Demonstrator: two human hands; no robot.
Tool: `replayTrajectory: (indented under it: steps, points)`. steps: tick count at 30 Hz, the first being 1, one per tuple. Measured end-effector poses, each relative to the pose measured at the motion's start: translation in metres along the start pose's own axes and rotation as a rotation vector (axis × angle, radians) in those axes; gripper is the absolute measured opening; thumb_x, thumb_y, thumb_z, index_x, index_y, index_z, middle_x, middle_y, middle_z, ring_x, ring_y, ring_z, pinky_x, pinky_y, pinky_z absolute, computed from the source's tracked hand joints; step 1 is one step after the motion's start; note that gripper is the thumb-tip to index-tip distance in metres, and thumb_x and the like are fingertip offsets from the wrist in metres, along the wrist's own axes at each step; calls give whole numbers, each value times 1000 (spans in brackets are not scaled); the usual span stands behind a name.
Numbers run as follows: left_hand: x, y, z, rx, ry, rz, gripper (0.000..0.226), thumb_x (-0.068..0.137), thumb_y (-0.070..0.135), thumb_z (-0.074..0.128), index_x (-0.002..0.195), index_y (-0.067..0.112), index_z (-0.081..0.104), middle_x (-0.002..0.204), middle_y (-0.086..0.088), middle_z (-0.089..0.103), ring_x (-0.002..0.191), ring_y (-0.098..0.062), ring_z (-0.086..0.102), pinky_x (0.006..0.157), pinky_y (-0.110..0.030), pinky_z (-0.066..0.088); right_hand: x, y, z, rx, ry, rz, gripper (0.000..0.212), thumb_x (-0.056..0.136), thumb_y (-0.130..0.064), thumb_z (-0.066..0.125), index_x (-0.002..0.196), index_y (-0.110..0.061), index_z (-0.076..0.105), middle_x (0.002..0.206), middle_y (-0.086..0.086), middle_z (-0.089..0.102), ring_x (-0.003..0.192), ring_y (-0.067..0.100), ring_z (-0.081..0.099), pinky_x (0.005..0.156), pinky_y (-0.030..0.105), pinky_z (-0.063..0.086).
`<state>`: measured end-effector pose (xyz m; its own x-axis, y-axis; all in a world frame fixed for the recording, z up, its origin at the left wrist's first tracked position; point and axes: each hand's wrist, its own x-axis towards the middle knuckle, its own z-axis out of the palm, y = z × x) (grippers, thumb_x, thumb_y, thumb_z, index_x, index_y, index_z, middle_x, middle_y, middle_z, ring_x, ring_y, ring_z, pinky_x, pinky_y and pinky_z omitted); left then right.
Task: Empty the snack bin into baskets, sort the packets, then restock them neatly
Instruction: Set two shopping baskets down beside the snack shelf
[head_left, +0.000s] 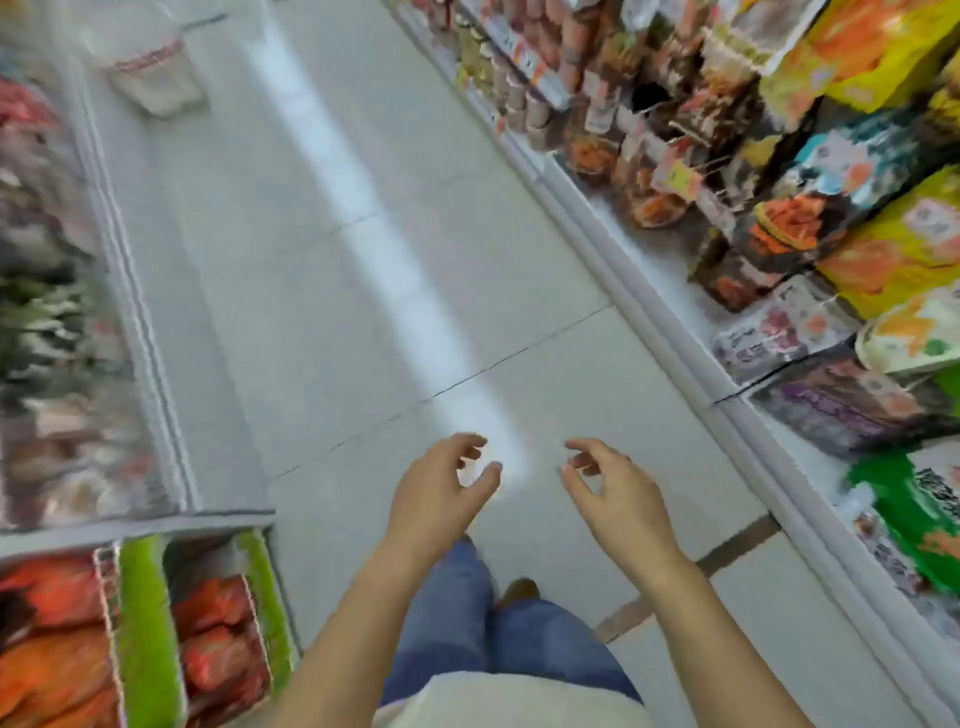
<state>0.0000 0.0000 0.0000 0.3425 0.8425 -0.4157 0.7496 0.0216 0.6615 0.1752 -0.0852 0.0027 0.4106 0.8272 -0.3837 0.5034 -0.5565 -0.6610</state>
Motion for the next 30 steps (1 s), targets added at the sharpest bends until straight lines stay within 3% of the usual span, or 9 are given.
replayTrajectory:
  steps: [6, 13, 15, 19, 23, 30]
  points:
    - [11, -56, -55, -119, 198, -215, 31, 88, 42, 60, 118, 35, 59, 106, 19, 62, 99, -2, 55, 83, -24, 44, 65, -85, 47, -145, -215, -235, 28, 94, -36, 54, 121, -30, 58, 101, -16, 59, 93, 2, 52, 74, 18, 34]
    - [75, -115, -151, -209, 430, -340, 30, 88, 40, 61, 117, 31, 60, 102, 19, 62, 96, -2, 56, 72, -13, 38, 176, -207, 90, -163, -258, -428, 27, 93, -38, 52, 119, -32, 58, 103, -16, 62, 97, 5, 55, 79, 24, 42]
    - [108, -124, -182, -209, 436, -332, 31, 89, 41, 60, 118, 30, 59, 103, 19, 62, 96, 0, 55, 70, -10, 36, 211, -236, 103, -182, -261, -438, 28, 94, -39, 51, 120, -32, 57, 104, -16, 62, 97, 4, 55, 77, 24, 41]
    - [184, -128, -249, -188, 443, -314, 33, 90, 42, 57, 122, 30, 57, 109, 16, 61, 99, -3, 54, 75, -18, 38, 281, -273, 120, -242, -270, -392, 29, 95, -40, 49, 121, -31, 56, 105, -16, 62, 95, 4, 54, 74, 23, 39]
    - [266, -125, -311, -181, 443, -282, 32, 91, 42, 56, 120, 31, 58, 109, 17, 61, 100, -3, 54, 70, -13, 37, 349, -297, 125, -292, -248, -288, 30, 96, -39, 47, 123, -30, 56, 105, -17, 61, 95, 5, 54, 73, 22, 39]
    - [424, -121, -407, -176, 431, -250, 30, 91, 43, 56, 119, 33, 57, 107, 19, 60, 99, -2, 54, 76, -21, 39, 498, -380, 145, -287, -223, -242, 32, 96, -39, 47, 125, -27, 56, 103, -16, 59, 93, 5, 55, 75, 22, 43]
